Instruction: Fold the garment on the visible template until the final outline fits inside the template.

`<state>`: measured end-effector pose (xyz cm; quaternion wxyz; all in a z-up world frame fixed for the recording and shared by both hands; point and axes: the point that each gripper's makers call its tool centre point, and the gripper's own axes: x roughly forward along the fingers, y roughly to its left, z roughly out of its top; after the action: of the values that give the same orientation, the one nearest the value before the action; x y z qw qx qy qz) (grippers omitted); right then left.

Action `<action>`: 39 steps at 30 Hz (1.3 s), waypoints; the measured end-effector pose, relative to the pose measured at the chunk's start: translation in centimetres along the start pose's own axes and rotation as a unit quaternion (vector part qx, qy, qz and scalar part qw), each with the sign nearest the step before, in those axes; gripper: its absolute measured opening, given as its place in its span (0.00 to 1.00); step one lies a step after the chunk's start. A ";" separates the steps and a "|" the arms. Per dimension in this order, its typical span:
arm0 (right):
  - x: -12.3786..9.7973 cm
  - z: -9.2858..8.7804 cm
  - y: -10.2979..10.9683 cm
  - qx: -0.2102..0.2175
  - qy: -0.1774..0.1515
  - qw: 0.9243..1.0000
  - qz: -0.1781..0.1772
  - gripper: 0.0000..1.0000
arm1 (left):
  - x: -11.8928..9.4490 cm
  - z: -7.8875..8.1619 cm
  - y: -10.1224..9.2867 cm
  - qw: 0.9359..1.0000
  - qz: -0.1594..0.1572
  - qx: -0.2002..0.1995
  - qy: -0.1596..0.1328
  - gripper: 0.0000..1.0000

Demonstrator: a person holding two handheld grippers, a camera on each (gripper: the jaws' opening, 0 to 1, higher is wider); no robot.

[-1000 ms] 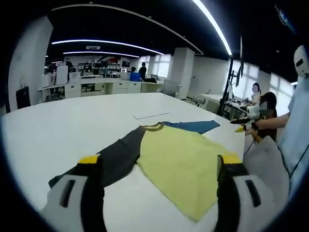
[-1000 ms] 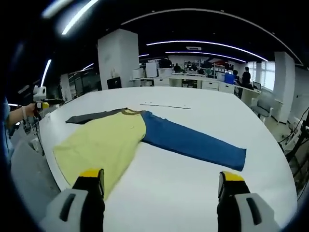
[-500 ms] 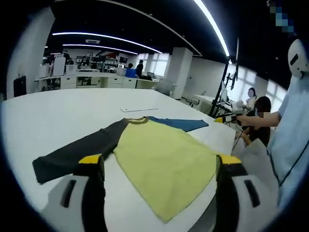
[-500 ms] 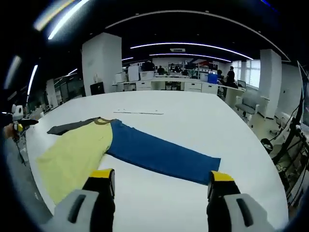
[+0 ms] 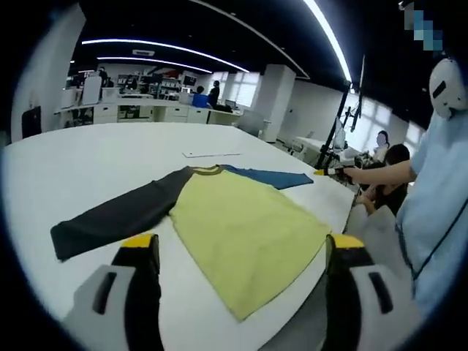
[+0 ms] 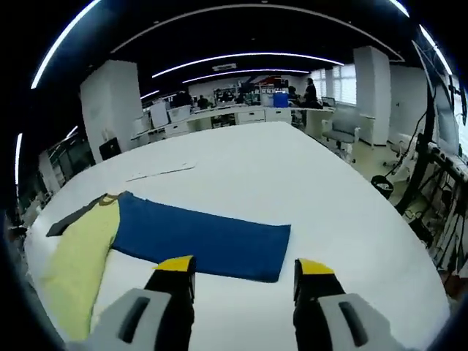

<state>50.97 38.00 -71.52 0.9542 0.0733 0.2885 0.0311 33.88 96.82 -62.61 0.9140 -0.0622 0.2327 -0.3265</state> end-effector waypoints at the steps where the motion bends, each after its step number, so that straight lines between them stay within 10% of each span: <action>1: 0.1 -0.1 -0.1 0.002 0.002 1.000 -0.002 0.46 | -0.3 -0.1 0.2 1.000 0.003 -0.005 0.002 0.91; 21: 2.0 -3.1 -1.2 0.049 0.070 0.994 -0.066 0.26 | -2.0 -3.4 0.1 0.998 0.027 -0.048 0.024 0.89; 31: 2.5 -3.2 -1.0 0.015 0.077 0.995 -0.067 0.00 | -1.2 -3.7 -0.9 0.998 0.020 -0.062 0.017 0.88; 39: 2.7 -1.8 -2.1 -0.024 0.076 0.994 -0.078 0.00 | -0.8 -4.2 -1.0 0.997 0.020 -0.074 0.018 0.88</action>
<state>52.29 36.42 -74.79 0.9305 0.0251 0.3641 -0.0306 30.83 96.69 -65.72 0.9091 -0.1187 0.2735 -0.2910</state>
